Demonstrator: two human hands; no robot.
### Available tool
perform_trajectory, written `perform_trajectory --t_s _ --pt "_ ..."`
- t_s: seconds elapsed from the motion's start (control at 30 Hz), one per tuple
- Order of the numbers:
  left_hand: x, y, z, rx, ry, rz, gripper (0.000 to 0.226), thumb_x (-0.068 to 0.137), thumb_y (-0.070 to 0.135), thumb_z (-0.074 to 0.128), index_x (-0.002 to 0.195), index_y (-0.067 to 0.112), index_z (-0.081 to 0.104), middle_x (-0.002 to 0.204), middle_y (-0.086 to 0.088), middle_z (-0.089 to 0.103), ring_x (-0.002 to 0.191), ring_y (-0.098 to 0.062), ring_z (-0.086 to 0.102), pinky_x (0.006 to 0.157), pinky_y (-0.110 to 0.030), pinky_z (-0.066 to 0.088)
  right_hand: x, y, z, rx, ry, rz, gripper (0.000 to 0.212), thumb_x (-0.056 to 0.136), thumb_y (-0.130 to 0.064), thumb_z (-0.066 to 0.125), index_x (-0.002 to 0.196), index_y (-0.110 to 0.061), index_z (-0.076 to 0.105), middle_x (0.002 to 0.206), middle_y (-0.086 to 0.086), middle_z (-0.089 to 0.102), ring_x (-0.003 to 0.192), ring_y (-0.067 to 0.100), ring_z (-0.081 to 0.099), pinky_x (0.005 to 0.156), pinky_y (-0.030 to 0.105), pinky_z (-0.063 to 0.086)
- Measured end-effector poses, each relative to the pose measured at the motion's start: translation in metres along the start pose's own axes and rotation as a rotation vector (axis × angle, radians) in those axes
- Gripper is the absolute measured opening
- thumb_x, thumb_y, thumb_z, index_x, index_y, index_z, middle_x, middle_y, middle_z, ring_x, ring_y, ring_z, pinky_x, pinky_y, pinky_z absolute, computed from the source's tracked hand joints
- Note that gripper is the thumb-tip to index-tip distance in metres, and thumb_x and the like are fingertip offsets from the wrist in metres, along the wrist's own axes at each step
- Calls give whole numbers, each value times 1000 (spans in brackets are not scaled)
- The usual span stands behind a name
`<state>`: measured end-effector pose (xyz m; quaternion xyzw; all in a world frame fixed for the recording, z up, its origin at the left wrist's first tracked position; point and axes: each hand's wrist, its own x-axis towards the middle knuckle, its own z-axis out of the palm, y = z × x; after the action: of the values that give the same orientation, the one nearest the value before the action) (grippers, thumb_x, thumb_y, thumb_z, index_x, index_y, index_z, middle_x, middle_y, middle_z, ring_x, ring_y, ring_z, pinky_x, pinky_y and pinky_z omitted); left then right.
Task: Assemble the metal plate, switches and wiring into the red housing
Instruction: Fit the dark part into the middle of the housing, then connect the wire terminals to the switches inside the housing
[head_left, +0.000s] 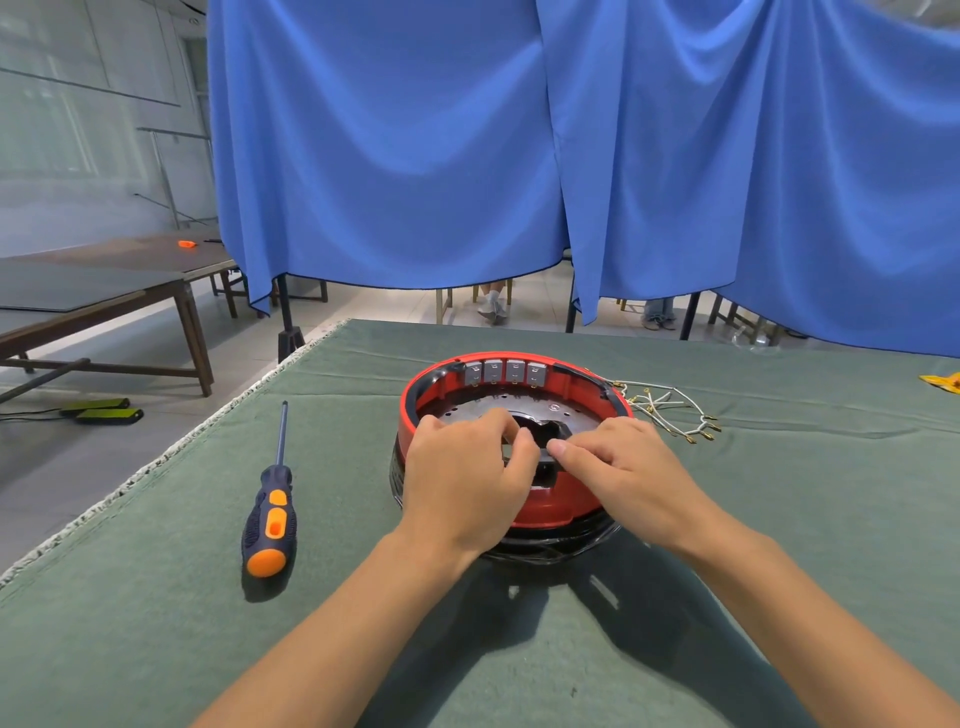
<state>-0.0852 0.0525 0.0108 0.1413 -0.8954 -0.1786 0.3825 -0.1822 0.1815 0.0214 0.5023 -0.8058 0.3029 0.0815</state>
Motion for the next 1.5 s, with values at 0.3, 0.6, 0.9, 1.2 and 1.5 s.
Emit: perform_trajectory --t_s 0.3,0.6,0.9,1.2,1.5 --pt "-1 -1 -1 151 -2 84 46 86 38 20 69 19 59 55 4 56 56 -19 52 69 -35 34 0 5 5 -44 17 -19 46 87 -52 32 52 -23 33 49 -7 35 71 5 41 87 8 20" --pt "1 -11 -6 -72 -67 89 38 92 28 32 63 16 53 56 5 51 59 -17 52 75 -37 38 -1 5 6 -18 11 -15 51 86 -58 38 48 -25 34 48 -16 43 71 3 42 86 16 22" --pt "-7 -20 2 -75 60 -14 35 92 26 33 84 14 66 77 -2 61 82 -19 51 83 -33 36 5 -11 3 -81 -85 162 77 74 -82 30 53 -13 56 42 -8 42 70 8 51 91 26 25" --pt "-5 -21 1 -72 187 114 53 97 25 30 50 10 48 47 -1 44 53 -22 42 69 -33 32 22 -32 -21 -150 -460 388 68 81 -78 34 90 -23 73 94 -2 68 105 21 52 92 29 31" --pt "-4 -26 5 -26 219 150 52 97 23 33 49 7 49 47 -9 48 52 -27 46 66 -36 31 42 -46 -33 -254 -694 398 76 83 -73 41 120 -12 63 111 2 59 99 21 50 82 27 34"
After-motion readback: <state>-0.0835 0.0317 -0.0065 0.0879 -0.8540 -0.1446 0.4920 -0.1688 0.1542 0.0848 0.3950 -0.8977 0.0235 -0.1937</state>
